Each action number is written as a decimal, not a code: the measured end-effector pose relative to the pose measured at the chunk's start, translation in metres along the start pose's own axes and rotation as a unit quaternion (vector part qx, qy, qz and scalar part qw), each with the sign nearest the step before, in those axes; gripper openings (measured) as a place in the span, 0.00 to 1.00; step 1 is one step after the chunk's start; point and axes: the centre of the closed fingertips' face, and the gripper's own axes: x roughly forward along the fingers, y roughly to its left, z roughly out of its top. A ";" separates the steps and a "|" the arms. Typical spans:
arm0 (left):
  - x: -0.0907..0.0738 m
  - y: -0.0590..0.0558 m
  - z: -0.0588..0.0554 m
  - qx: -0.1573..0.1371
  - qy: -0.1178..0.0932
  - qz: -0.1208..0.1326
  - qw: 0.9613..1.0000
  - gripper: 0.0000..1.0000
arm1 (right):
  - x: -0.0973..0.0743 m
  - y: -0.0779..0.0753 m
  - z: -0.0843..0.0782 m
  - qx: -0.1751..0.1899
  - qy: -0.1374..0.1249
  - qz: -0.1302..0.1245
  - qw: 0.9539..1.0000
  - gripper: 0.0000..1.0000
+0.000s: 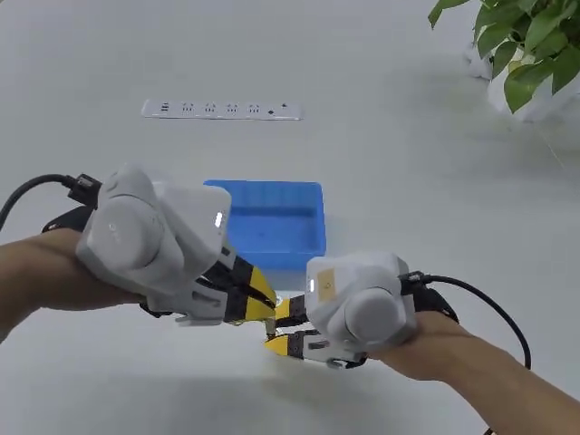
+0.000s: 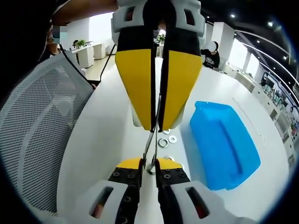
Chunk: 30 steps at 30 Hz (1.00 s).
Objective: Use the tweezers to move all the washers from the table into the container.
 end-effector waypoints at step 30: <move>0.000 0.000 0.000 -0.008 0.004 -0.002 1.000 0.06 | -0.001 -0.004 -0.003 0.007 0.012 -0.008 1.000 0.09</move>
